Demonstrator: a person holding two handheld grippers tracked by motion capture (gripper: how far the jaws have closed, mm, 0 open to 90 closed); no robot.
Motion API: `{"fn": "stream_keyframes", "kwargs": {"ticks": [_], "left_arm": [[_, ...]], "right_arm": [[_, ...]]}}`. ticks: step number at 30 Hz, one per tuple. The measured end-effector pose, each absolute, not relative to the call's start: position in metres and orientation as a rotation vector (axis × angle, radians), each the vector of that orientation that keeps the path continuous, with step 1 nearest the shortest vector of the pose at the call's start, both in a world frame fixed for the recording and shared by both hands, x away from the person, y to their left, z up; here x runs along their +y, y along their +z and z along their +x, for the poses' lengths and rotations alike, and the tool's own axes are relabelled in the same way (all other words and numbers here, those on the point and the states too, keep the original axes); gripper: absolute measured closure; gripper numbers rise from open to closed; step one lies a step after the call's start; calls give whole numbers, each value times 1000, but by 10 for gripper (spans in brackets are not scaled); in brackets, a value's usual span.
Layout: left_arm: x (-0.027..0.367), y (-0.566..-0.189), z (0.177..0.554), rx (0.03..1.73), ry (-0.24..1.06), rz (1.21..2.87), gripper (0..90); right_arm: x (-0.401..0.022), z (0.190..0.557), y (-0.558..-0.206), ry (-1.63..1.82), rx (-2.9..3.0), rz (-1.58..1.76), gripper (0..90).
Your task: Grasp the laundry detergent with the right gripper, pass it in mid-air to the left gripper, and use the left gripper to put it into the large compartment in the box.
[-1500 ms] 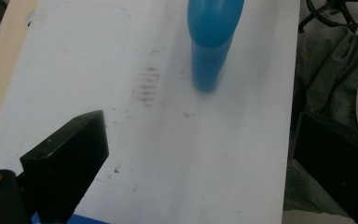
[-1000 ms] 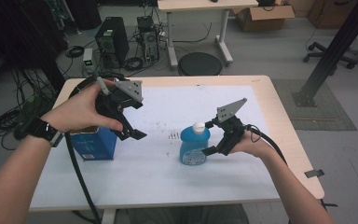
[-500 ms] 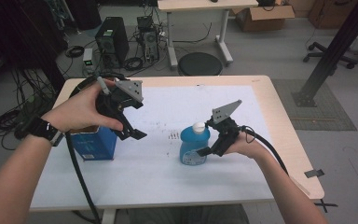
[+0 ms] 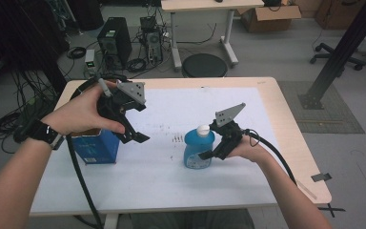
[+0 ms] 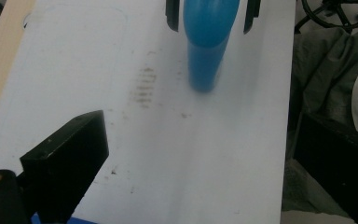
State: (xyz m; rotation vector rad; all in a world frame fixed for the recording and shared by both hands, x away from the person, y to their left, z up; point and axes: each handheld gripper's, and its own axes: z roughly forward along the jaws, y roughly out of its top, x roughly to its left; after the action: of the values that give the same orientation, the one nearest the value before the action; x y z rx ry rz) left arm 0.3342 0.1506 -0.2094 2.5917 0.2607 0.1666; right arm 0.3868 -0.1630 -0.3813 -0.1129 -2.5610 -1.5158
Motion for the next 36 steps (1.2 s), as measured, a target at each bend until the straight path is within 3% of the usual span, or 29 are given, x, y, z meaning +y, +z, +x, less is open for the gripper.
{"fn": "stream_keyframes", "kwargs": {"ticks": [13,36], "left_arm": [[152,-209,333,258,169,2592,43],[151,-211,333,264,163,2593,43]], "right_arm": [[-163,385,-383,-1537,-2579,-88,211],[-163,381,-384,-1586,-2606,-82,313]]}}
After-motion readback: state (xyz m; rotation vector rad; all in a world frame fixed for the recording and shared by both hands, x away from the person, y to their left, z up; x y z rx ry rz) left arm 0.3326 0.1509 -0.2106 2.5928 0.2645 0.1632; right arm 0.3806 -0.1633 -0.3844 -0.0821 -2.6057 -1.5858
